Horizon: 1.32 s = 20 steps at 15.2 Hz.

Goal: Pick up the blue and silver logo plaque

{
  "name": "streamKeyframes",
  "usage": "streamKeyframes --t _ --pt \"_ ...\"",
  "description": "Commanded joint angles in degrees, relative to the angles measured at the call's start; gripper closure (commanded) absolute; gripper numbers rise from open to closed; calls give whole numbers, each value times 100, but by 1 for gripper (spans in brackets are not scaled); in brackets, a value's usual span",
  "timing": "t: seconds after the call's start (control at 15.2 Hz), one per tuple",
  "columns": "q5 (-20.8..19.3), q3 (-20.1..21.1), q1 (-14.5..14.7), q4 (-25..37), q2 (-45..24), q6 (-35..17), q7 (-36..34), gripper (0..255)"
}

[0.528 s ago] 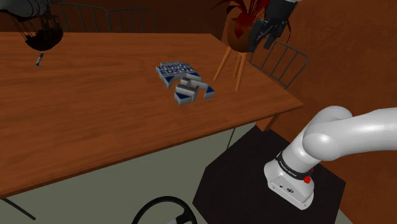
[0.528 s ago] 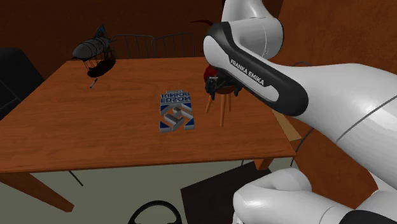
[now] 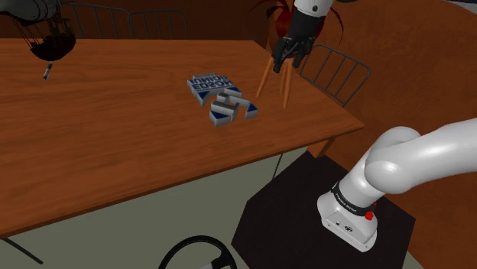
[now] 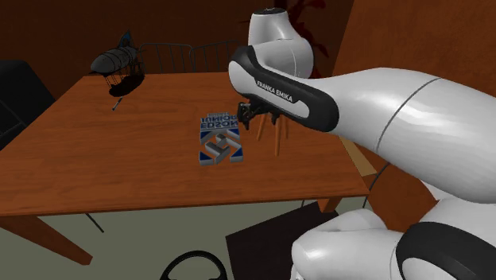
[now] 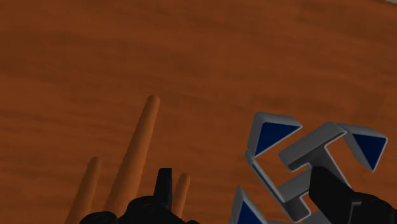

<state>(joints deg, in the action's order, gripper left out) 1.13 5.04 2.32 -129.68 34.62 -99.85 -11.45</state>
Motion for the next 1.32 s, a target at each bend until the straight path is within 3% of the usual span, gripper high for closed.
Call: streamKeyframes --t 0.0,0.92,1.25 --pt "52 120 62 23 -332 -259 -71 0" --pt "-9 901 431 986 -2916 -1522 -628 0" --pt "-55 934 456 845 -3136 -1862 -677 0"
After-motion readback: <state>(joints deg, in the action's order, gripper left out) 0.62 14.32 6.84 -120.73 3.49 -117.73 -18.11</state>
